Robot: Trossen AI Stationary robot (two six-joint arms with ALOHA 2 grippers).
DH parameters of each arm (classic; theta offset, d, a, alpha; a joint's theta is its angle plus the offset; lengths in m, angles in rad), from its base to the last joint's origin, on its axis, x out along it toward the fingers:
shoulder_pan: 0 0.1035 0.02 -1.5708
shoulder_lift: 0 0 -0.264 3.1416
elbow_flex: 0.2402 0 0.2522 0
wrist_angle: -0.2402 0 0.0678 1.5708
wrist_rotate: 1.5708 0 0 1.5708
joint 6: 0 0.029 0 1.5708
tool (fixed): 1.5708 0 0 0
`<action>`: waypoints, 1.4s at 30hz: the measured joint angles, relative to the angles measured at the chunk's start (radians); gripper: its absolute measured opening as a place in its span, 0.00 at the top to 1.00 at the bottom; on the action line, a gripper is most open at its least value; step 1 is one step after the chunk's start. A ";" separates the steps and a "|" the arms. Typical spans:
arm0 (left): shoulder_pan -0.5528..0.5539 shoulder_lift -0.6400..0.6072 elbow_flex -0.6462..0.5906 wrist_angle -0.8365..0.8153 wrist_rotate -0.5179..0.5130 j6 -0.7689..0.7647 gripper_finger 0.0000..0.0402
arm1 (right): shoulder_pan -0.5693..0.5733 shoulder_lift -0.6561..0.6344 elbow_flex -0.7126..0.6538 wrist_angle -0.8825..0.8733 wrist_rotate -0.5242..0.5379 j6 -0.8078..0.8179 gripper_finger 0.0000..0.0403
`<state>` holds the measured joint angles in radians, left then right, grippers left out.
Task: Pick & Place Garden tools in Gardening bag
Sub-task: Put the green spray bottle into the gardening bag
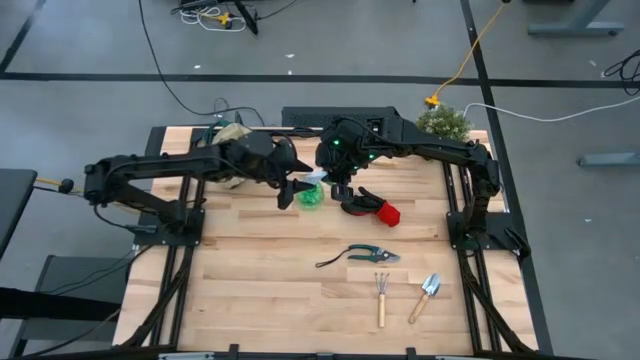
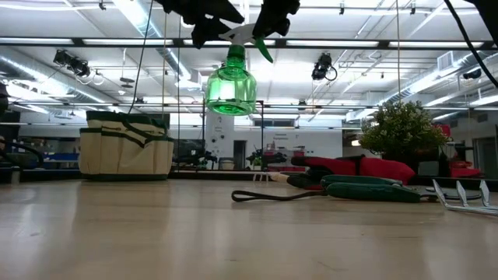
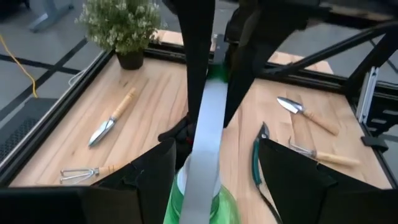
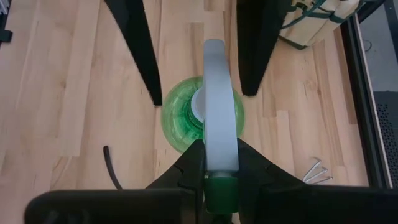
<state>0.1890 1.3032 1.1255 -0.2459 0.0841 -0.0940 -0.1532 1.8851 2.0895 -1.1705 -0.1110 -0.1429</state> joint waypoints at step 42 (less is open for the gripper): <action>0.000 0.021 -0.001 0.021 0.018 -0.004 0.79 | 0.000 0.000 0.000 0.002 -0.007 -0.003 0.86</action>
<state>0.1887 1.3247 1.1248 -0.2245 0.1019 -0.0978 -0.1528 1.8851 2.0895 -1.1689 -0.1177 -0.1463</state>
